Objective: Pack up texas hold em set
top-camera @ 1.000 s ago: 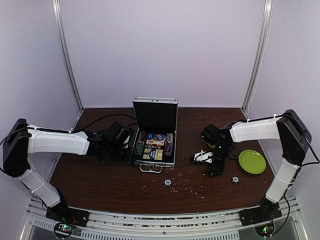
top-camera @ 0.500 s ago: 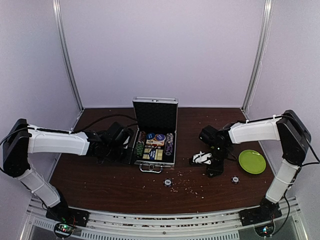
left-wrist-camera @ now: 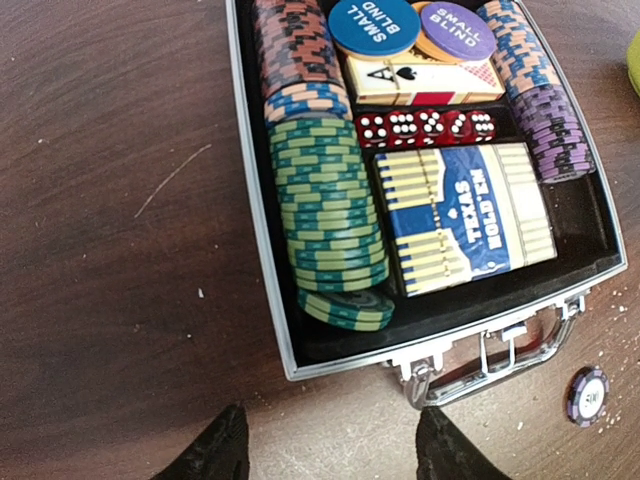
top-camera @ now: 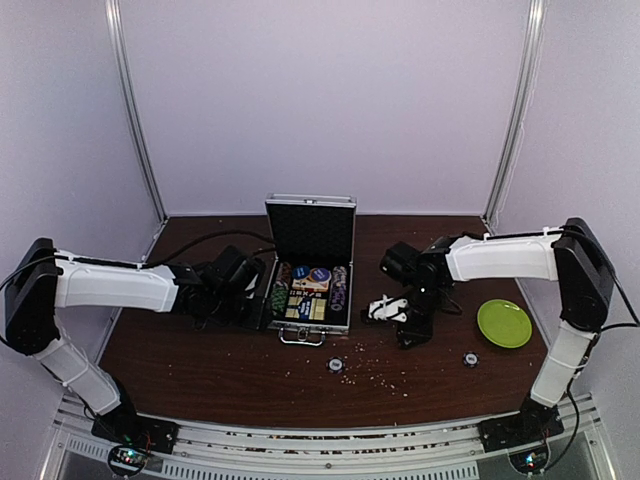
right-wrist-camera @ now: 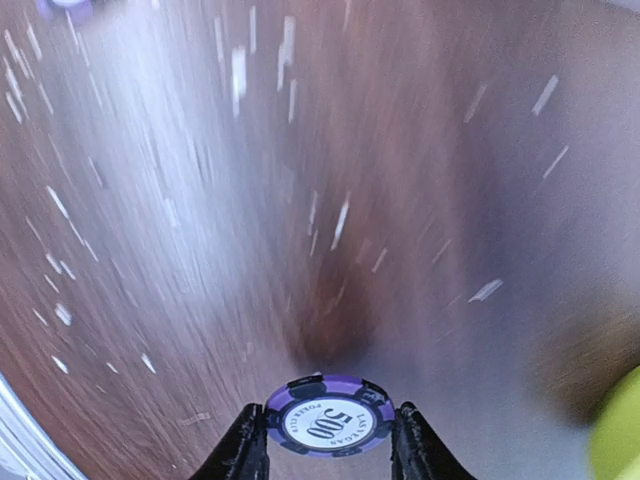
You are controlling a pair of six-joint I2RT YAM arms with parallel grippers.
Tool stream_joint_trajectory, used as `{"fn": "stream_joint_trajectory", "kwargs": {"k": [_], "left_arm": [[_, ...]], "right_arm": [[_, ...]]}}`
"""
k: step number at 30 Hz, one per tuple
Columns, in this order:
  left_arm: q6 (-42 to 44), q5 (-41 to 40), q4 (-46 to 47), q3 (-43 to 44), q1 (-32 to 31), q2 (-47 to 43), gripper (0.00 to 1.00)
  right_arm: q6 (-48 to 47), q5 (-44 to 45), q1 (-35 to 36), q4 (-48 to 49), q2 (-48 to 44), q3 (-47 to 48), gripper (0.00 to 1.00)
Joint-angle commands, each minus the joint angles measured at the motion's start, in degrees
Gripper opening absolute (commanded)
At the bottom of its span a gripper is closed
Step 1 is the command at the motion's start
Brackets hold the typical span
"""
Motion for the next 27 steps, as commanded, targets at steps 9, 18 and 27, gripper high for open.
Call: {"fn": "stream_joint_trajectory", "kwargs": {"k": [9, 18, 27], "left_arm": [[-2.61, -2.66, 1.22, -4.48, 0.15, -5.66, 0.59], [-3.45, -3.84, 0.99, -6.80, 0.15, -7.74, 0.59], [-3.39, -3.47, 1.74, -6.45, 0.16, -6.24, 0.59]], "right_arm": [[2.88, 0.59, 7.29, -5.13, 12.17, 28.77, 0.37], [3.68, 7.26, 9.26, -2.99, 20.60, 36.56, 0.37], [3.50, 12.54, 10.38, 1.43, 22.25, 35.00, 0.37]]}}
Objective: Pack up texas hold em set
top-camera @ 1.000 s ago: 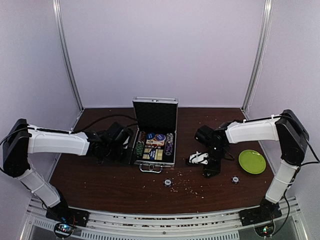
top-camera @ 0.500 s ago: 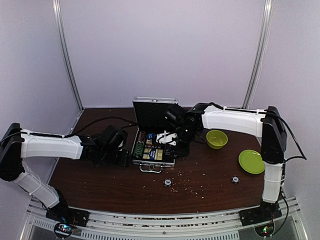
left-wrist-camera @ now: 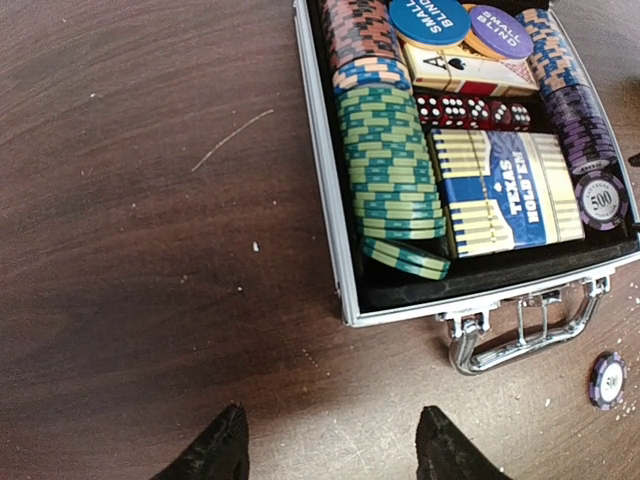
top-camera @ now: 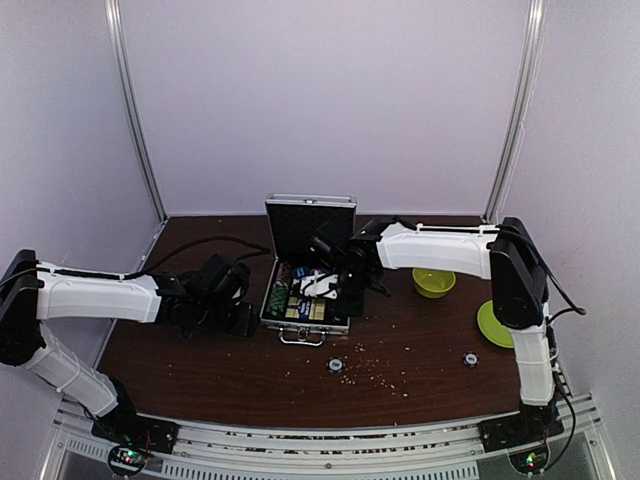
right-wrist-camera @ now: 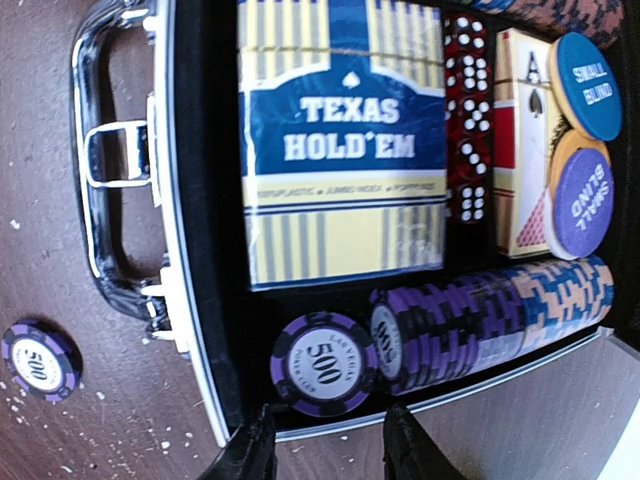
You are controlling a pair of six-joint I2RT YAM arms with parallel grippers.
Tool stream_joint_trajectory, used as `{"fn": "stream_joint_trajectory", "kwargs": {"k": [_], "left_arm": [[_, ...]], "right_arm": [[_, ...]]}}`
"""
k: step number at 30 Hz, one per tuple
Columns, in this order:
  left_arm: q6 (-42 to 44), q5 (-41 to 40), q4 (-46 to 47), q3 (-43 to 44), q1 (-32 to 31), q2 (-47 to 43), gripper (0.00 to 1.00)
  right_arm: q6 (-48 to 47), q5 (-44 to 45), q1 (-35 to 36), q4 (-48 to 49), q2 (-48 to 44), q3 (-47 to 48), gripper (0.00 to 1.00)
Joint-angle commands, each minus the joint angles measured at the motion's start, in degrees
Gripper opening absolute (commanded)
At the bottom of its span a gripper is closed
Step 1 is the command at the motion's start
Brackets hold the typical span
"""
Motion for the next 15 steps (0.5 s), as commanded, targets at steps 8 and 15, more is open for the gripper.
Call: {"fn": "stream_joint_trajectory", "kwargs": {"k": [8, 15], "left_arm": [[0.01, -0.75, 0.77, 0.80, 0.13, 0.33, 0.59], [1.13, -1.59, 0.49, 0.75, 0.15, -1.34, 0.60]], "right_arm": [[3.17, 4.16, 0.69, 1.64, -1.35, 0.55, 0.38], [12.36, 0.61, -2.37, 1.15, -5.93, -0.88, 0.62]]}}
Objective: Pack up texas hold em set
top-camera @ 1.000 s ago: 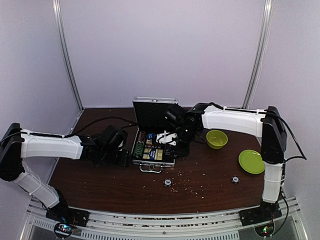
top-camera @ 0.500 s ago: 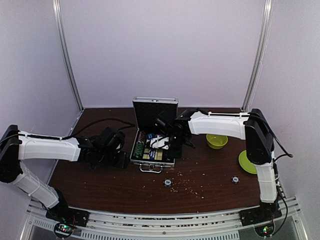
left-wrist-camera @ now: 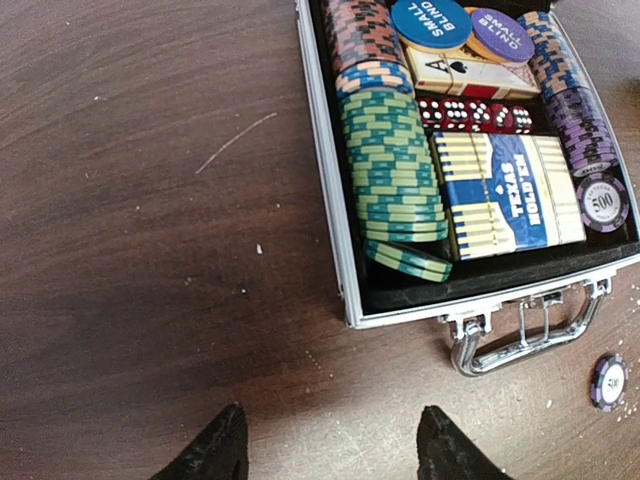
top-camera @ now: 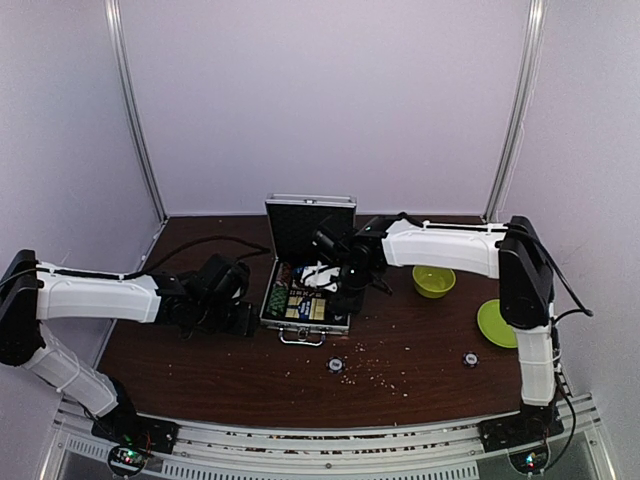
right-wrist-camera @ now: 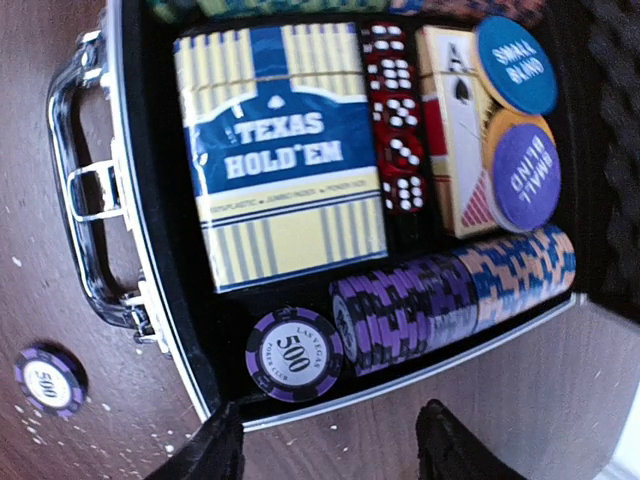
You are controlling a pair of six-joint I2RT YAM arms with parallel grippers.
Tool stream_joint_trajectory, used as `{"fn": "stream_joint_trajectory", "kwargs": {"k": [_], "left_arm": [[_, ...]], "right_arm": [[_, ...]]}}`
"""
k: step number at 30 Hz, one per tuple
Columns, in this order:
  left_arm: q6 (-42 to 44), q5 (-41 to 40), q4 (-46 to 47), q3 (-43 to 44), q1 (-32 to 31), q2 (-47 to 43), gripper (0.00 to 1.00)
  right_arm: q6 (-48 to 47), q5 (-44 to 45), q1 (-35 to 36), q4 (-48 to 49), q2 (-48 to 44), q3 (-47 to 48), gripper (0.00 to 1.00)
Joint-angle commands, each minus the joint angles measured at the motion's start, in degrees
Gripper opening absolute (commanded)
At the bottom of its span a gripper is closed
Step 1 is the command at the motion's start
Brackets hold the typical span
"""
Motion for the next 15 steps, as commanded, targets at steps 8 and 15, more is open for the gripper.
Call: {"fn": "stream_joint_trajectory", "kwargs": {"k": [8, 15], "left_arm": [[0.79, -0.20, 0.55, 2.31, 0.15, 0.76, 0.59], [-0.04, -1.00, 0.55, 0.62, 0.14, -0.76, 0.59]], "right_arm": [[18.81, -14.64, -6.14, -2.65, 0.64, 0.66, 0.69], [19.86, -15.82, -6.36, -2.58, 4.26, 2.70, 0.68]]}}
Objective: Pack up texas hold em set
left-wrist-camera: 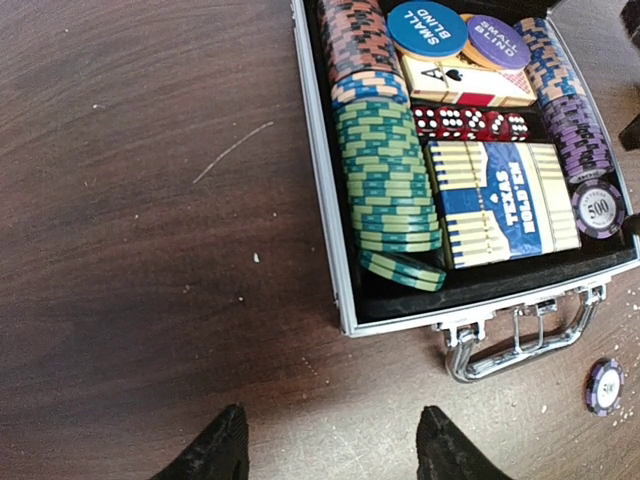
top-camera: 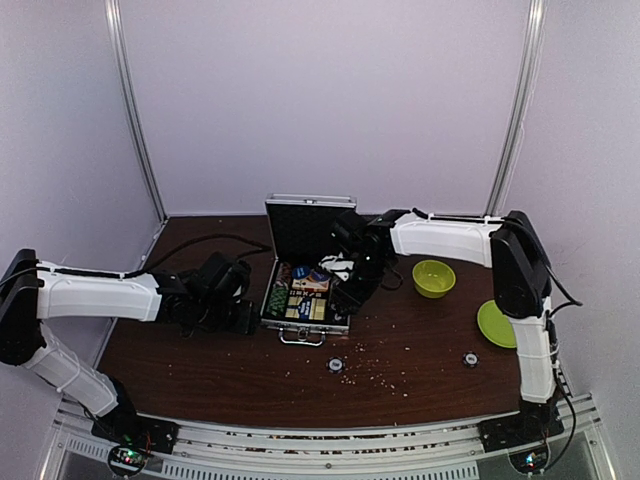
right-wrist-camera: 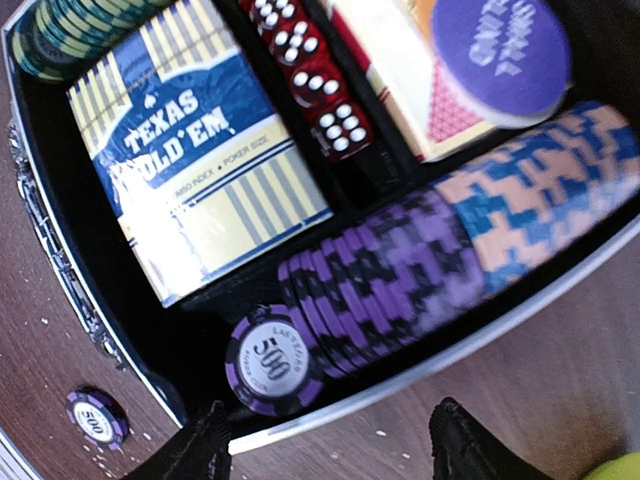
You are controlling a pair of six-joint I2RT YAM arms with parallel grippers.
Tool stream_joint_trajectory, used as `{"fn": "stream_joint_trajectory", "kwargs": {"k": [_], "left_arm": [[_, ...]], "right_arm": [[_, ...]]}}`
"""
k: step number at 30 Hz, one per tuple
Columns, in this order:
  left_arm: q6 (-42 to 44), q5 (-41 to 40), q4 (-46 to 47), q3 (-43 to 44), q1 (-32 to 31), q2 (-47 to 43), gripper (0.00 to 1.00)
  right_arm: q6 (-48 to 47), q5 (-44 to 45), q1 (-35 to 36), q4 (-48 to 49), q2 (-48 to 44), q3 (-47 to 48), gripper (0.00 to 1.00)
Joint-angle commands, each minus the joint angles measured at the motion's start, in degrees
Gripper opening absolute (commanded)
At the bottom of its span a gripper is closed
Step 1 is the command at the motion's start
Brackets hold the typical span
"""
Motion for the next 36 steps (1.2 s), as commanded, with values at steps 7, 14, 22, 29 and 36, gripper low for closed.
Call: {"fn": "stream_joint_trajectory", "kwargs": {"k": [7, 14, 22, 29, 36], "left_arm": [[-0.51, -0.53, 0.89, -0.08, 0.13, -0.01, 0.59], [-0.62, -0.13, 1.80, -0.32, 0.15, 1.26, 0.59], [-0.55, 0.35, 2.38, 0.27, 0.13, 2.60, 0.59], [-1.06, 0.39, 2.49, -0.23, 0.16, 2.40, 0.59], [-0.97, 0.51, 2.66, 0.06, 0.13, 2.95, 0.59]], "right_arm": [[1.34, -2.31, 0.45, -3.11, 6.79, 4.79, 0.69], [-2.85, 9.37, 0.39, -1.09, 6.00, 1.73, 0.68], [-4.26, 14.02, 0.36, 5.12, 4.71, 0.45, 0.63], [-6.20, 18.31, 0.38, 9.44, 4.54, 0.62, 0.61], [-6.77, 18.46, 0.38, 14.73, 3.03, -0.95, 0.60]]}}
